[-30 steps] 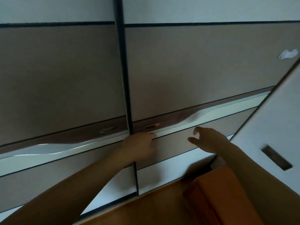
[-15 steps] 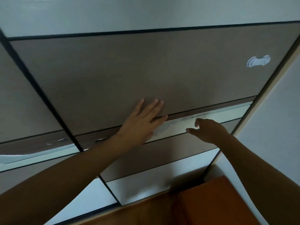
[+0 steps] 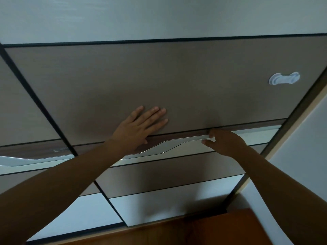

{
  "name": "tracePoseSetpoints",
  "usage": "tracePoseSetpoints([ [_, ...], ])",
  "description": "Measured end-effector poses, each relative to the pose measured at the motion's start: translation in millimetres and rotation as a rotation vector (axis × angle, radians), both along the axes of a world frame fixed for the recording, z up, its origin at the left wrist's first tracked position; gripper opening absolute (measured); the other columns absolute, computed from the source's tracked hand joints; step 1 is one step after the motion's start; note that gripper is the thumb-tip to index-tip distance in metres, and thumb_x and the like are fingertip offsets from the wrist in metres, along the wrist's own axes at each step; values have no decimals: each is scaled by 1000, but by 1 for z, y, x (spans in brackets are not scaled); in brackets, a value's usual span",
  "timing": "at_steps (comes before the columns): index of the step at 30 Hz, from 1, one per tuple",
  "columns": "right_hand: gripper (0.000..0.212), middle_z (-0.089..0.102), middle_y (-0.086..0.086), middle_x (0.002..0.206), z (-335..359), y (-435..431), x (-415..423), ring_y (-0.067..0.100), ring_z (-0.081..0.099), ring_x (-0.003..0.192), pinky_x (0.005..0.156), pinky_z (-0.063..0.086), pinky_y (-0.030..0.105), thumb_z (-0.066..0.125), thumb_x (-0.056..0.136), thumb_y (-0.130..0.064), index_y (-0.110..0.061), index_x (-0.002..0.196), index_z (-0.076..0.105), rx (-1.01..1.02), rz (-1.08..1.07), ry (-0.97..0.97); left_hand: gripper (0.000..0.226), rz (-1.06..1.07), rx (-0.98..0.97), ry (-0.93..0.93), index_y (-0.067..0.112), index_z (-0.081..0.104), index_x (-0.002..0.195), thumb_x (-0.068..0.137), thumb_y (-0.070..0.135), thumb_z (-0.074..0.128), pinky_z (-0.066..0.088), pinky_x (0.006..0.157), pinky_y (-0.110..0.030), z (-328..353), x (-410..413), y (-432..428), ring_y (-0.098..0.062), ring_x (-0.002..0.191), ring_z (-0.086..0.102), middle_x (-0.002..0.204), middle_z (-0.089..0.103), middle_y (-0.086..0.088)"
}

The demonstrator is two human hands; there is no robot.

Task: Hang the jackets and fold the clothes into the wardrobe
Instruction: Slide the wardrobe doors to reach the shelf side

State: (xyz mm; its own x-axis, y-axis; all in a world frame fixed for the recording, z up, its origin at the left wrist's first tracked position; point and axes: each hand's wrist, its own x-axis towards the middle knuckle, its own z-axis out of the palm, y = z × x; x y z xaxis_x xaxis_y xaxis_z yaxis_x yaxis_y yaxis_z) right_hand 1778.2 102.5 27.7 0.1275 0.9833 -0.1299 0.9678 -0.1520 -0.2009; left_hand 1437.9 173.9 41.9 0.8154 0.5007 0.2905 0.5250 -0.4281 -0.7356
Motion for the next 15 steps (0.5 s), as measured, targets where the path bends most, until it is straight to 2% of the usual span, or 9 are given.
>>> tracePoseSetpoints([
  [7,51,66,4,118,-6,8,-14,26,62,110,95,50,40,50,98,-63,-17,118,58,11,55,-1,130,8,72,2,23,2,163,67,59,82,-7,124,-54,-4,-49,3,-30,156,-5,170,-5,-10],
  [12,48,67,4,114,-6,10,-33,27,63,109,98,51,45,45,99,-63,-19,111,61,-47,56,-32,127,28,115,1,23,4,163,69,59,82,-6,123,-57,-9,-99,1,-31,156,-4,170,-5,-12],
  [15,48,65,4,110,-7,10,-46,28,62,108,97,51,46,45,99,-64,-19,106,60,-45,31,-51,123,21,120,-30,23,8,163,71,52,84,-3,123,-59,-13,-135,0,-32,156,-3,170,-1,-12],
])
